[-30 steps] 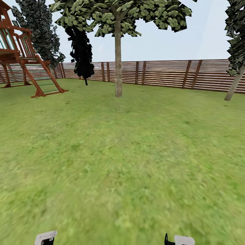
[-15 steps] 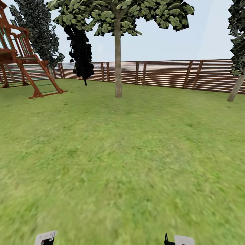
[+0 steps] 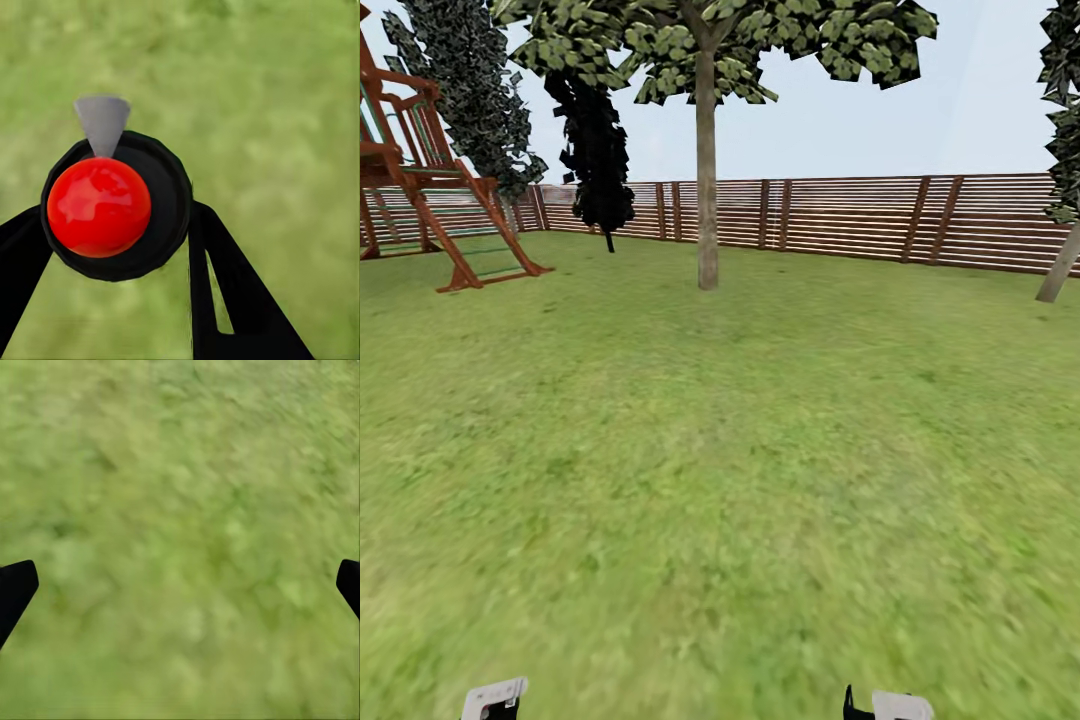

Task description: In the garden, pick up the pesticide atomizer on the floor and spray pesticide onto both trees until each tree trunk is fully covered.

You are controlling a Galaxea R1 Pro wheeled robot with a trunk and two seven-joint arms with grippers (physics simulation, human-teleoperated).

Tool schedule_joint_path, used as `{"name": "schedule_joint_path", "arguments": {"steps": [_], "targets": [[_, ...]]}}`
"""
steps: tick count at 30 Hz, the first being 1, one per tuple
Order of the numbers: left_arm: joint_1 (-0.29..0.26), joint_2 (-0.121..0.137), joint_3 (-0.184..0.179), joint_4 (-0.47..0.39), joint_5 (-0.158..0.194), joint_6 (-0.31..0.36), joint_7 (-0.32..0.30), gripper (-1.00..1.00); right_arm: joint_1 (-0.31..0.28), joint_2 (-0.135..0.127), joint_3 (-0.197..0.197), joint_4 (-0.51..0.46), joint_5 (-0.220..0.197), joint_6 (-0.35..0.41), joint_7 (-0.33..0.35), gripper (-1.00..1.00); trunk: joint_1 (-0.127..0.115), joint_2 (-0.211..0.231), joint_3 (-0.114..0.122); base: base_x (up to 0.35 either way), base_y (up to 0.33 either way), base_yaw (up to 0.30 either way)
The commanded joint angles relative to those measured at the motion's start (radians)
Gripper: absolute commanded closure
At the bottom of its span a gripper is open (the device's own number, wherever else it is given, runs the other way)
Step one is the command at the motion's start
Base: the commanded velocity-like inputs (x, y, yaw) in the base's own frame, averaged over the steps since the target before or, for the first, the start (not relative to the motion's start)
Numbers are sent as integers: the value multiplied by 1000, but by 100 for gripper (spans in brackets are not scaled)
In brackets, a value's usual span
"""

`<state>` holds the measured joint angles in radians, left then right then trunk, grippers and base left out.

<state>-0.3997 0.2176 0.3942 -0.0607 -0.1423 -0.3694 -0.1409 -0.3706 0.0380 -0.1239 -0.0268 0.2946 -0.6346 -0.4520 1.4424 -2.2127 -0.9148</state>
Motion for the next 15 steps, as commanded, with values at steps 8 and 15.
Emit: {"name": "schedule_joint_path", "arguments": {"steps": [8,15], "targets": [[-1,0,9,1,-10,-3,-3,100,-1,0,-8,1,11,-2,-5,-100,0,0,-1,338,0,0],[-1,0,9,1,-10,-3,-3,100,-1,0,-8,1,11,-2,-5,-100,0,0,-1,338,0,0]]}}
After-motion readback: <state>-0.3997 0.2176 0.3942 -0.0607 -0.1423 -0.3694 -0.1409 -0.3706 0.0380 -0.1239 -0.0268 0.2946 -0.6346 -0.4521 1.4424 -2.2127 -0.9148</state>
